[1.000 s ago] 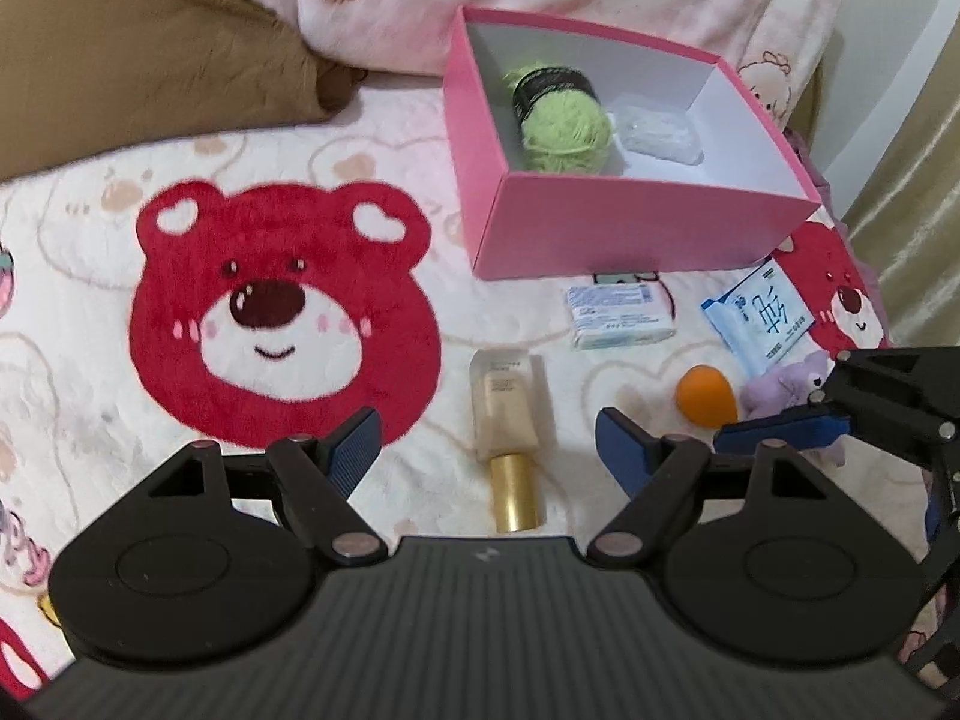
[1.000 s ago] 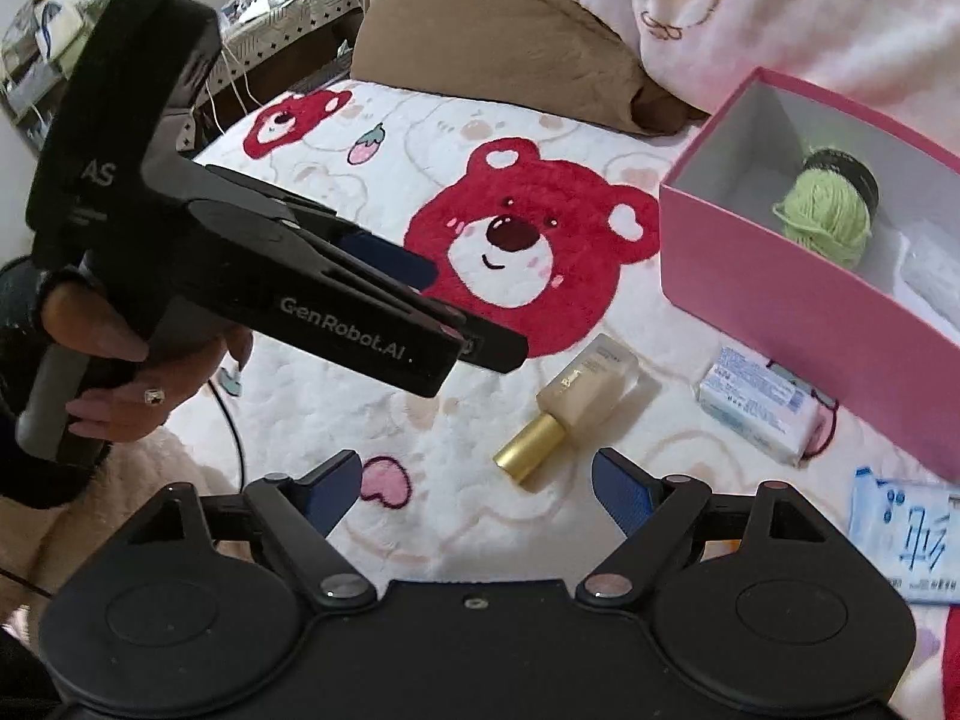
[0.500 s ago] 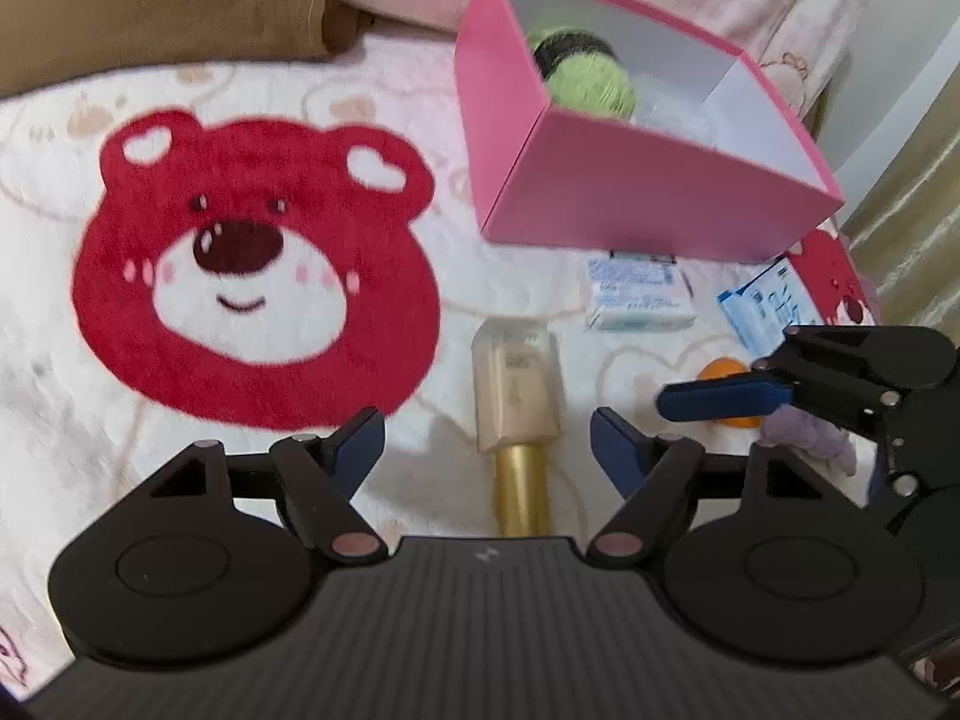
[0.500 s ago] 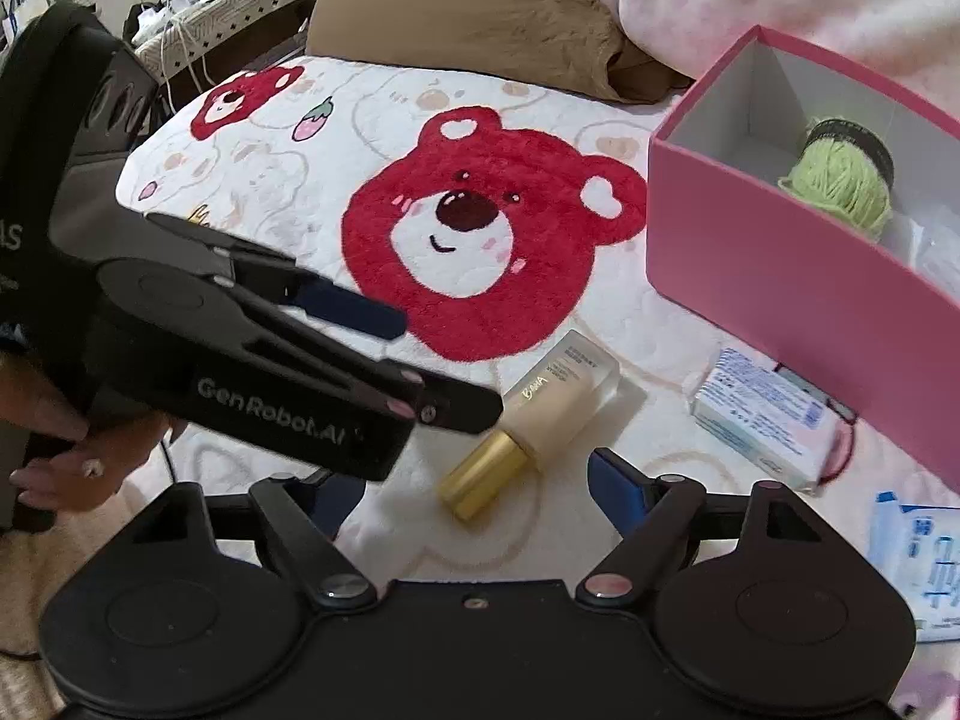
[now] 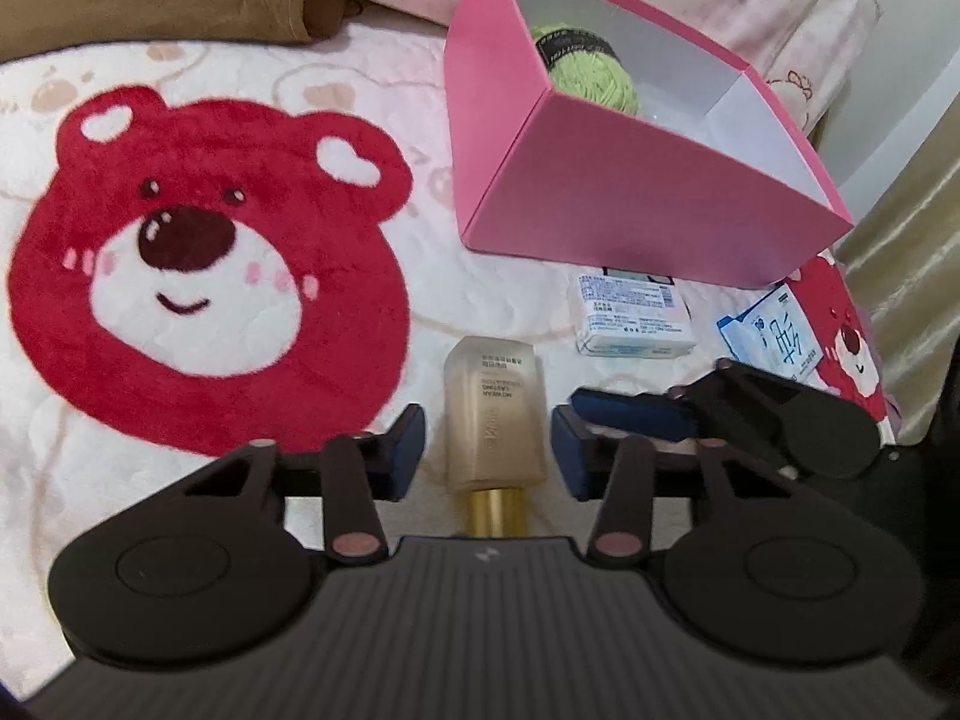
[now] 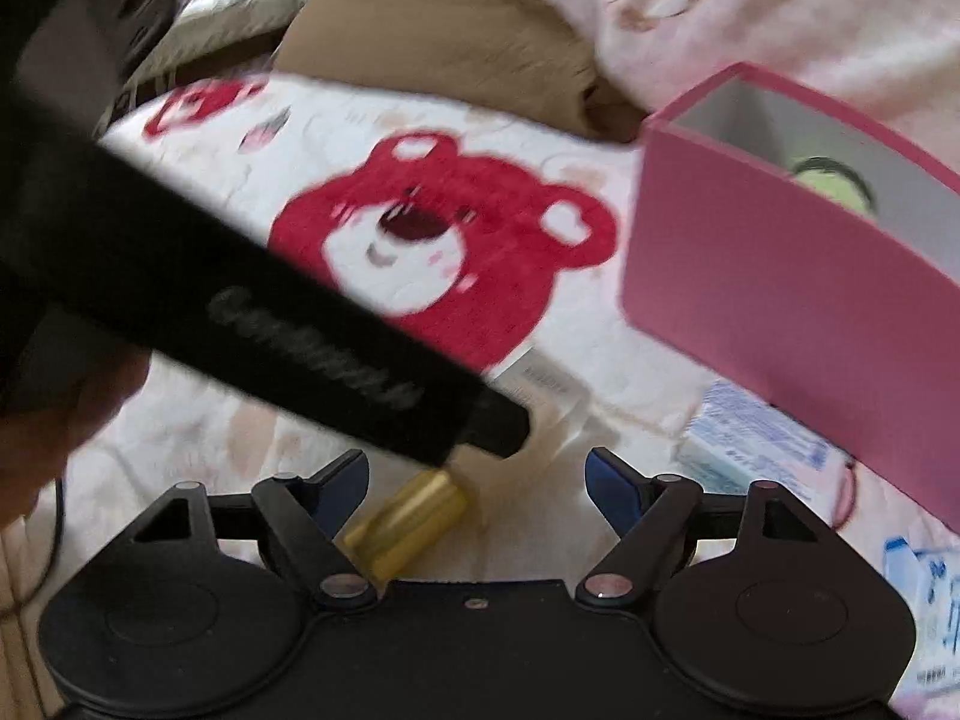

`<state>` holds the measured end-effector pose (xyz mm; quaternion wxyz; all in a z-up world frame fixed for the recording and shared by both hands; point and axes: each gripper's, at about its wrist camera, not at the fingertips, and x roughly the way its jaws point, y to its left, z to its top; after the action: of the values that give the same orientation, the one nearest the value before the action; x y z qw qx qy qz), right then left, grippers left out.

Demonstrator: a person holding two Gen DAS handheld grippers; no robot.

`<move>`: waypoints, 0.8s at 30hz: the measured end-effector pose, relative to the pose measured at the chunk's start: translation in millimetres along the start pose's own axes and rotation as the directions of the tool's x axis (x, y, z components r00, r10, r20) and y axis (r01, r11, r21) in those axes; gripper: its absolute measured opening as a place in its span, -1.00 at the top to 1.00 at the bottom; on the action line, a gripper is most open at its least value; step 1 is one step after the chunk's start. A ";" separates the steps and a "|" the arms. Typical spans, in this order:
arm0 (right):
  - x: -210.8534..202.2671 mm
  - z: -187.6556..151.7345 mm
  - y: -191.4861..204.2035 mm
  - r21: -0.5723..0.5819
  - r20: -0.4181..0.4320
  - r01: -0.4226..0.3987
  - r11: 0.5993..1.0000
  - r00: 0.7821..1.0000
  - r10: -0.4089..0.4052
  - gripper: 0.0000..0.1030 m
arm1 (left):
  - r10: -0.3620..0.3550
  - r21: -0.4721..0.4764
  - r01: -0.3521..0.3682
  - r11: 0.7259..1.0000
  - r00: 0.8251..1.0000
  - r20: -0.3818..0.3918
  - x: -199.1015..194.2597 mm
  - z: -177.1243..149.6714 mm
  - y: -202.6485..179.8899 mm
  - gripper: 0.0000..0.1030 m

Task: Organize objects
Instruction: 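Withdraw the left tool and move it to the foundation bottle, then close the left tool around the foundation bottle's gold cap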

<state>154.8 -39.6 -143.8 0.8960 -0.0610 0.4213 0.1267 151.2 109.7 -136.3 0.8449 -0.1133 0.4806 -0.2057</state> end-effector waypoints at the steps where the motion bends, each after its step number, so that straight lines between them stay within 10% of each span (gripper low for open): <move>1: 2.4 -0.5 0.9 -0.009 -0.005 -0.004 1.000 1.000 0.004 -0.61 | -0.002 -0.008 0.002 1.000 1.000 -0.004 2.9 0.4 0.5 0.29; 9: 13.7 -0.1 -16.1 0.122 -0.050 -0.036 0.992 0.998 0.043 -0.54 | -0.090 -0.106 0.087 0.991 0.996 -0.025 9.0 -0.7 7.1 0.44; 15: 11.4 2.4 -21.2 0.160 -0.066 -0.013 0.987 0.998 0.024 0.06 | -0.078 -0.088 0.073 0.993 0.995 -0.057 17.3 -6.7 2.1 0.45; 24: 9.9 1.1 -19.1 0.207 -0.072 0.015 0.978 0.997 0.000 0.14 | -0.097 -0.140 0.087 0.986 0.993 -0.066 17.9 -7.4 6.8 0.31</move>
<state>167.0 -55.9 -150.7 0.8822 0.0265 0.4639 0.0765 154.6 107.6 -156.4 0.8068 -0.1855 0.5181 -0.2152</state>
